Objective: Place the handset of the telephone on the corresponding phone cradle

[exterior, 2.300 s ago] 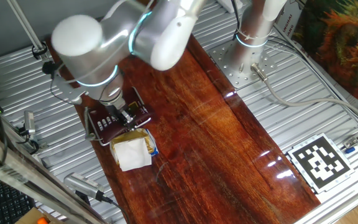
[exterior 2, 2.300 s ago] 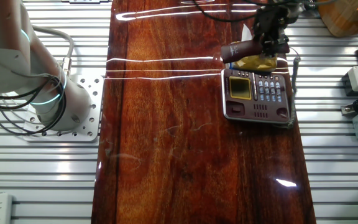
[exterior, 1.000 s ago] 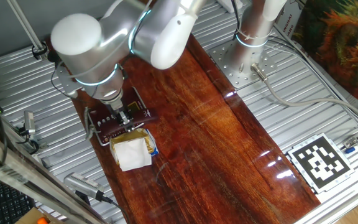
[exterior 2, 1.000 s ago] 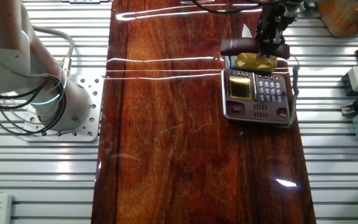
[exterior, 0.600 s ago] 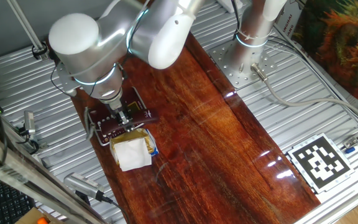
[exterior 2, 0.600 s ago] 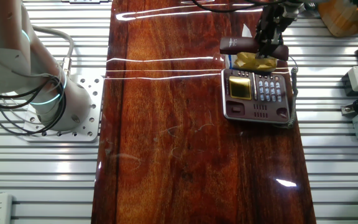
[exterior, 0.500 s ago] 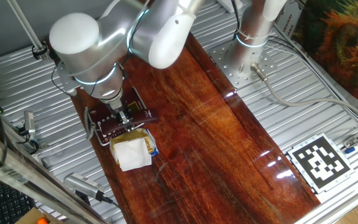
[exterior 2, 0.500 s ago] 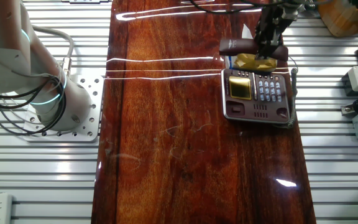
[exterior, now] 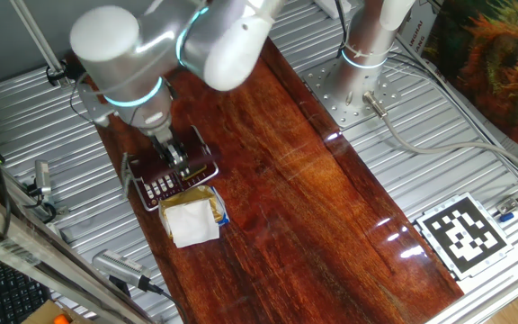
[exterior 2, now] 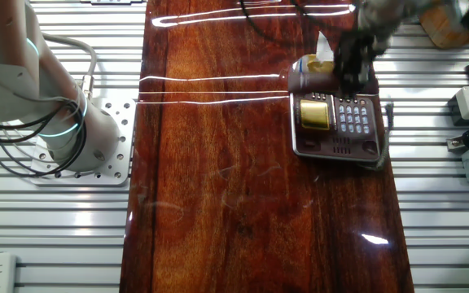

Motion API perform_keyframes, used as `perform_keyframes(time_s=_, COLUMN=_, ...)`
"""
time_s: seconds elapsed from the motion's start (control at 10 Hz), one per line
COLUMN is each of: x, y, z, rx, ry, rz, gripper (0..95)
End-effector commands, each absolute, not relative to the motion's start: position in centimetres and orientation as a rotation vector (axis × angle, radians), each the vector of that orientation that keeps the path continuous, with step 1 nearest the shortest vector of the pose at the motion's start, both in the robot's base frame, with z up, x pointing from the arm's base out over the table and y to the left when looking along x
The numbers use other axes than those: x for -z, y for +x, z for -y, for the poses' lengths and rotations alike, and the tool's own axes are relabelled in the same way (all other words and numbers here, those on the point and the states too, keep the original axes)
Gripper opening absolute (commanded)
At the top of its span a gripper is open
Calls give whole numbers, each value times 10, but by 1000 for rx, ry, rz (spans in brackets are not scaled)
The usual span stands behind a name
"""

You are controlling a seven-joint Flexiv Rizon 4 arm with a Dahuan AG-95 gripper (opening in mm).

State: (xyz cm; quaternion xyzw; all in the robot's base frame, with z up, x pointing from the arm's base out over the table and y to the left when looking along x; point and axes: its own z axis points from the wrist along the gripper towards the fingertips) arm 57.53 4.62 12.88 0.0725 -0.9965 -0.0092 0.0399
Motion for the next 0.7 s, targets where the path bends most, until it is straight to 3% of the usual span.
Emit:
perform_keyframes(time_s=0.1, x=-119, y=576, z=-19, rx=42, ry=310, rz=3057, gripper=0)
perform_keyframes(time_s=0.7, x=-119, y=609, z=-1, rx=49, ry=382, rz=3041, gripper=0)
